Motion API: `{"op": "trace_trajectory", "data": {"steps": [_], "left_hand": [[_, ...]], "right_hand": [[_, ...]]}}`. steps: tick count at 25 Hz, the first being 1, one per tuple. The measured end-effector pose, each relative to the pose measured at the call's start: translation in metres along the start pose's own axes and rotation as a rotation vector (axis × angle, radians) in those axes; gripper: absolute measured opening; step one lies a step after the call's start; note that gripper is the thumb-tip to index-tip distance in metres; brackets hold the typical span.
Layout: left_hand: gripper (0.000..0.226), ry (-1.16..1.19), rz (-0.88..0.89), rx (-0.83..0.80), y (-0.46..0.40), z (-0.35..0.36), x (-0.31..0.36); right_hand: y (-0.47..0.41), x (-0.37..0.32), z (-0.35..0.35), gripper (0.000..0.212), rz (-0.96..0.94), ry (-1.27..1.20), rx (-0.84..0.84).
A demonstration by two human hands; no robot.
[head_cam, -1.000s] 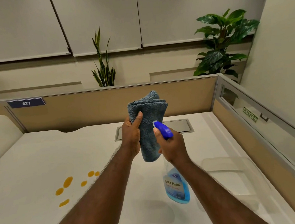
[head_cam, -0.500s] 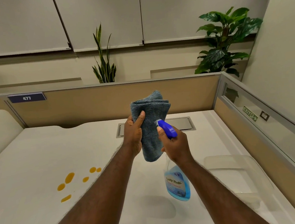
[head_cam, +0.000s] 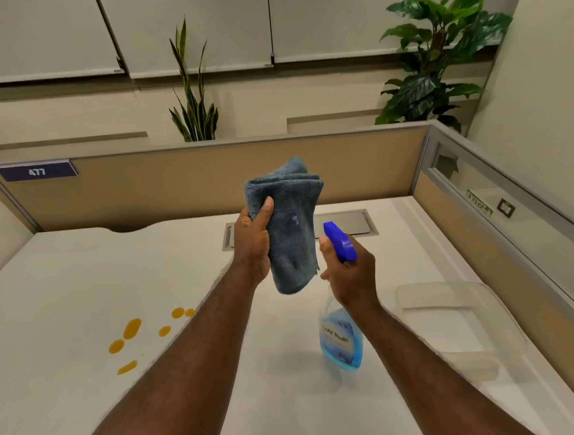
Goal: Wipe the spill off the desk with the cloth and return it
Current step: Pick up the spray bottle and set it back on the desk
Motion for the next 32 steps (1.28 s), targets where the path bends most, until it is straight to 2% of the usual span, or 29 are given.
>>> {"op": "trace_trajectory", "data": {"steps": [4,9,16,26,30,32], "left_hand": [[0.024,0.006,-0.013,0.029,0.002,-0.018,-0.006],[0.041,-0.005,-0.046,0.049,0.014,-0.049,-0.028],[0.038,-0.041,-0.119,0.067,0.028,-0.066,-0.044],[0.040,-0.021,-0.134,0.008,0.033,-0.076,-0.046],[0.037,0.005,-0.129,0.012,0.041,-0.083,-0.039],[0.032,0.023,-0.118,0.009,0.048,-0.085,-0.032]], "right_hand": [[0.004,0.018,-0.001,0.012,0.023,-0.013,0.104],[0.015,0.036,-0.001,0.009,0.020,-0.039,0.232],[0.018,0.043,0.005,0.026,0.104,-0.077,0.433],[0.019,0.046,0.009,0.035,0.148,-0.009,0.351],[0.032,0.051,0.003,0.062,0.151,-0.001,0.299],[0.045,0.051,-0.007,0.074,0.132,0.077,0.363]]}}
Point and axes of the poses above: each hand's wrist, its own y-axis away from the middle knuckle, its own z-axis out of the palm, x = y × z, the point moved 1 cm from there along -y, towards the middle knuckle, and after that the axes turned 14 degrees about z, right-handed, at the moved point
